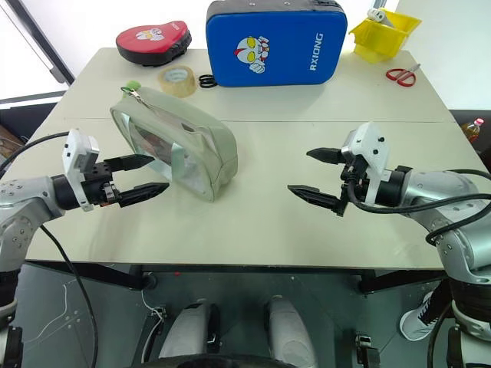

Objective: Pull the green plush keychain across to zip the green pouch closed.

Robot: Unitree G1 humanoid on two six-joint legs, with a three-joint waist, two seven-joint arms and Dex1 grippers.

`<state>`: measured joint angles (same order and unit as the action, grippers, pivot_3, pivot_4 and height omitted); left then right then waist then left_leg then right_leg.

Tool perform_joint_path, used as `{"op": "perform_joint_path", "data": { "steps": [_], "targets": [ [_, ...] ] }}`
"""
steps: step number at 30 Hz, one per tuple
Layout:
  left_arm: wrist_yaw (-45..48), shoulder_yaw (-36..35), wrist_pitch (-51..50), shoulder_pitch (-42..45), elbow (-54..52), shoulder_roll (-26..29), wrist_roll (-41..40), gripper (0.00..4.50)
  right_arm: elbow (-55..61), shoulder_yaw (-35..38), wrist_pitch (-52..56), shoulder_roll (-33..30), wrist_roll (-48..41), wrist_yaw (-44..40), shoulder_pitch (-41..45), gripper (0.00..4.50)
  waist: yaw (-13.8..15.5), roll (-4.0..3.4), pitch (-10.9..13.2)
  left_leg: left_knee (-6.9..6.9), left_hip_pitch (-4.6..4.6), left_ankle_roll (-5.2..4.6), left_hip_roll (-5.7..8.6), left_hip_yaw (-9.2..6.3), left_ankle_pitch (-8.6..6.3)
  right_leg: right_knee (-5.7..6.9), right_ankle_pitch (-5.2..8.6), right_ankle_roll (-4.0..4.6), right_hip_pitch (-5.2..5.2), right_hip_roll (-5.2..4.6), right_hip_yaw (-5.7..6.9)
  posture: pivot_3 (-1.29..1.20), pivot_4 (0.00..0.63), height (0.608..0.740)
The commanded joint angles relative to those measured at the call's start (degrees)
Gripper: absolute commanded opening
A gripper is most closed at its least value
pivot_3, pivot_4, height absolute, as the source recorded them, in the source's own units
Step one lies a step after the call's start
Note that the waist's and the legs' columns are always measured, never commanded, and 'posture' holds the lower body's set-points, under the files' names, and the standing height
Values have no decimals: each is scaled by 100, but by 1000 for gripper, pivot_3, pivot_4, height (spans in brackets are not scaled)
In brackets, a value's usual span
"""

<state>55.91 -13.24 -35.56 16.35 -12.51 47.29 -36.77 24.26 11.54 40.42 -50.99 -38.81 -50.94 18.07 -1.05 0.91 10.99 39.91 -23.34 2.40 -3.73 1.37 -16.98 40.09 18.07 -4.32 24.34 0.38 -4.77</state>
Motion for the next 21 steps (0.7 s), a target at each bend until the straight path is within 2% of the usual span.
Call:
{"op": "perform_joint_path", "data": {
  "steps": [1,21],
  "targets": [
    [19,-224,106,2,-168,93,-47,4473,47,64,-156,-24,16,-53,108,4500,1,0,0,0,0,0,0,0,0,0,0,0,0,0,0,0,150,737],
    [121,-305,85,34,-86,77,-181,4473,10,46,-180,-15,51,-34,169,4500,0,0,0,0,0,0,0,0,0,0,0,0,0,0,0,0,150,737]
  ]
}}
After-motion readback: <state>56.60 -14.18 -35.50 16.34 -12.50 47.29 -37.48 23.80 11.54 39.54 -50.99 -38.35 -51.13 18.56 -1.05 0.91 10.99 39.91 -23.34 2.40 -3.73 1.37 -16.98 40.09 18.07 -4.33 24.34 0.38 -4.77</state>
